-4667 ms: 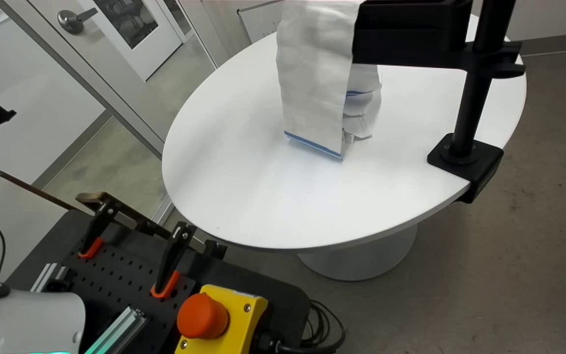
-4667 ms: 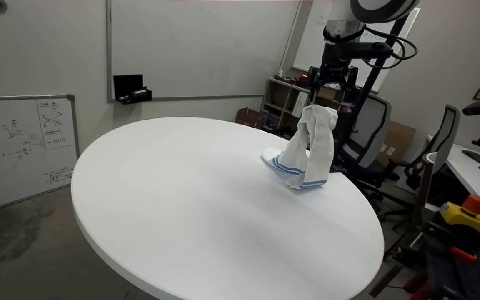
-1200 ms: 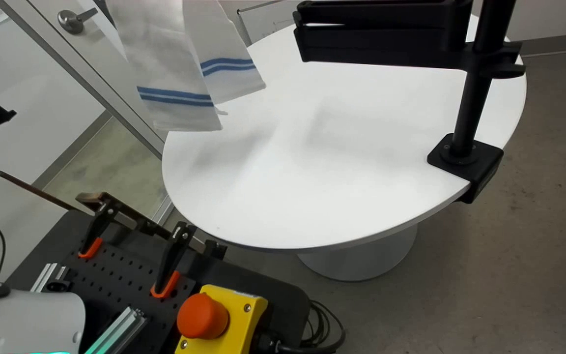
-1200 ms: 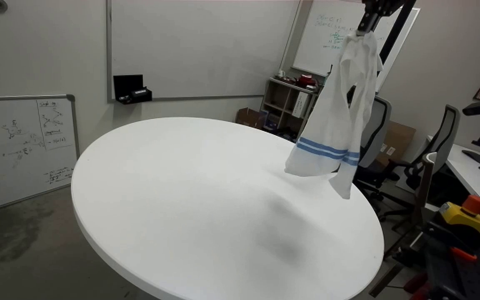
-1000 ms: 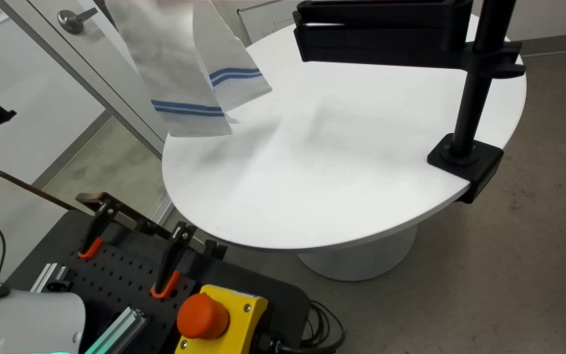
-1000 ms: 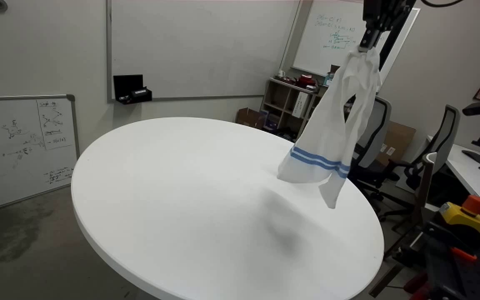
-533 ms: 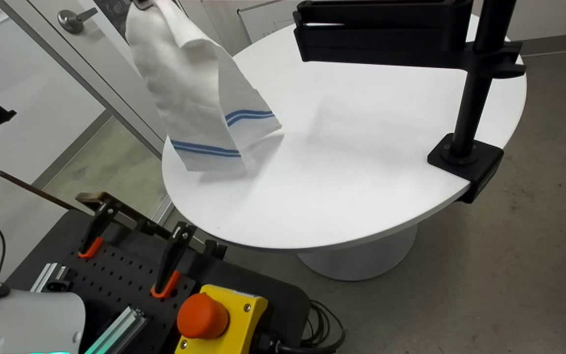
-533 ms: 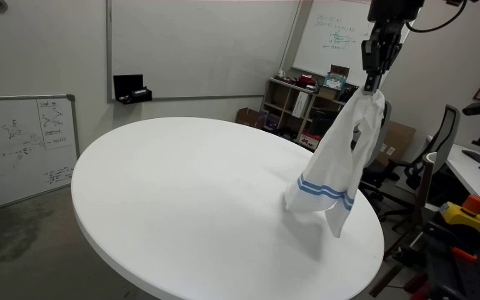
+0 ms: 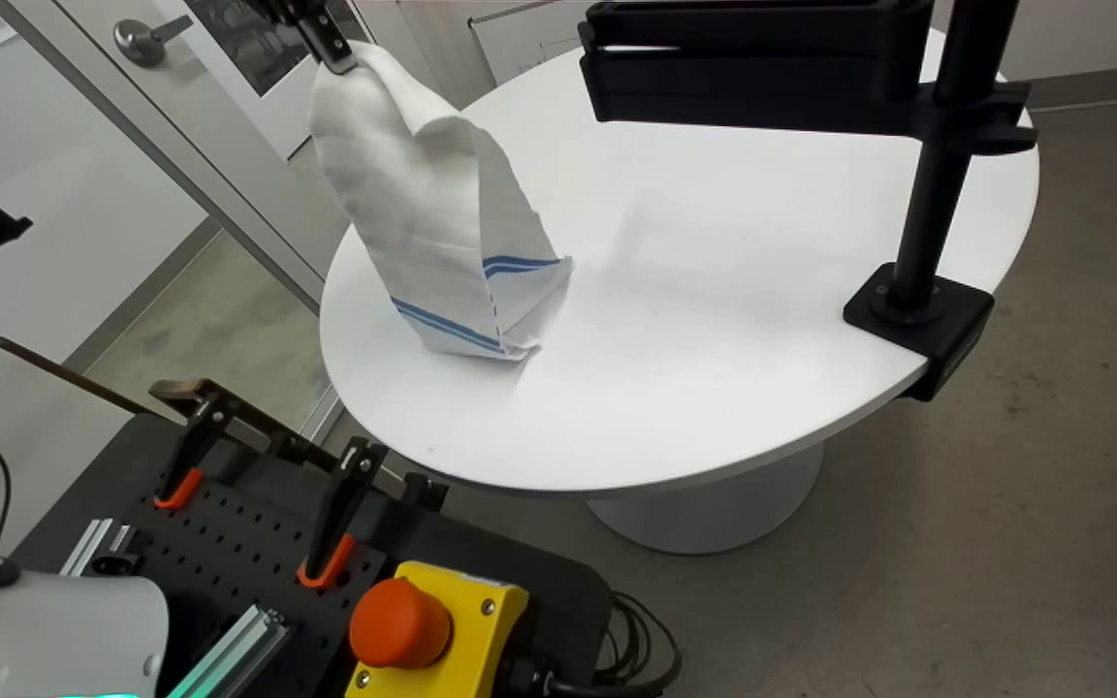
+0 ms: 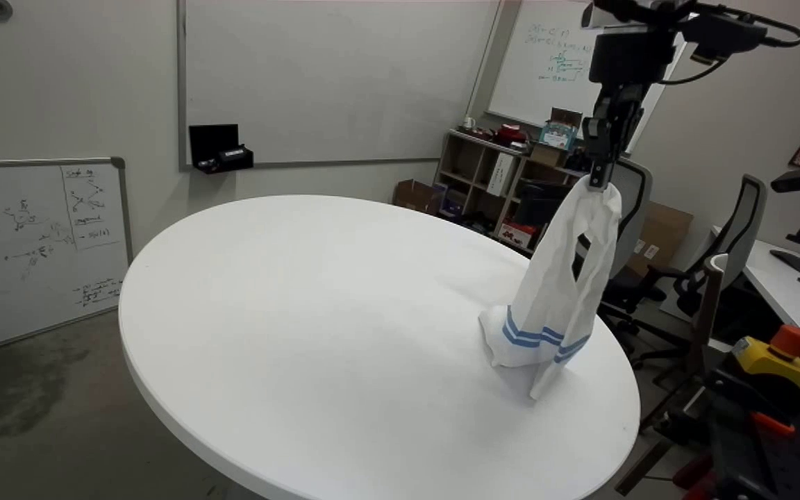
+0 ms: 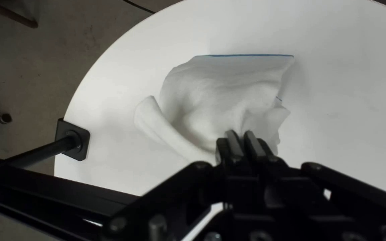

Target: Put the white cloth on the table

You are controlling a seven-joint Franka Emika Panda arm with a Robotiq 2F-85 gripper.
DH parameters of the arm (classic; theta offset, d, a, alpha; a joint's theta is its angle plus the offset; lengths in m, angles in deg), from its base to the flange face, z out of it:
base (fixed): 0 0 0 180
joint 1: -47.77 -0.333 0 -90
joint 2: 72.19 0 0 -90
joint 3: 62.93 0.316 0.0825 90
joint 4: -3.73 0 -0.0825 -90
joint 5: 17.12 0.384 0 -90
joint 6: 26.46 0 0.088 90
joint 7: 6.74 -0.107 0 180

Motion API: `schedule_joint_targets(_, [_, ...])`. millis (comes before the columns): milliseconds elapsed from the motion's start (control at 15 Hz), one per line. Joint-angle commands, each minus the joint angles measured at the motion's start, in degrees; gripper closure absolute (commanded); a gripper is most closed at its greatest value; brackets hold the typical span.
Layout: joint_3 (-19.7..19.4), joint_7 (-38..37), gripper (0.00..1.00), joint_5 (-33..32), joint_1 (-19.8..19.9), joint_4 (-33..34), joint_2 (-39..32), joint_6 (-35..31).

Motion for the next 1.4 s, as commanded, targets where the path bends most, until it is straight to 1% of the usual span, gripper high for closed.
schedule_joint_targets(0, [0.02,-1.69,0.68,-3.95,-0.34,-0.84,-1.44,-2.17])
schedule_joint_targets(67, [-0.03,-1.86,0.63,-4.45,-0.4,-0.86,-1.86,-2.35])
schedule_joint_targets(333, [-0.18,-1.98,0.32,-5.55,-0.61,-1.0,-2.54,-2.81])
schedule_joint_targets(400, [-0.21,-2.02,0.26,-5.19,-0.65,-0.99,-2.46,-3.09])
schedule_joint_targets(600, [-0.31,-1.6,0.03,-0.76,-0.82,0.41,-1.98,-4.15])
schedule_joint_targets(733, [-0.26,0.68,0.0,5.03,-1.16,1.51,-0.47,-3.82])
schedule_joint_targets(867, [-0.1,2.41,0.0,11.38,-1.76,2.49,1.87,-2.97])
schedule_joint_targets(933, [-0.09,2.81,0.0,13.42,-1.97,3.12,2.74,-2.91])
schedule_joint_targets(1000, [-0.12,1.04,0.0,9.29,-1.39,2.55,0.08,-3.92])
schedule_joint_targets(1133, [-0.03,1.16,0.0,9.69,-1.46,2.83,0.97,-3.64])
schedule_joint_targets(1333, [-0.15,1.16,0.0,9.64,-1.4,2.5,0.22,-3.71])
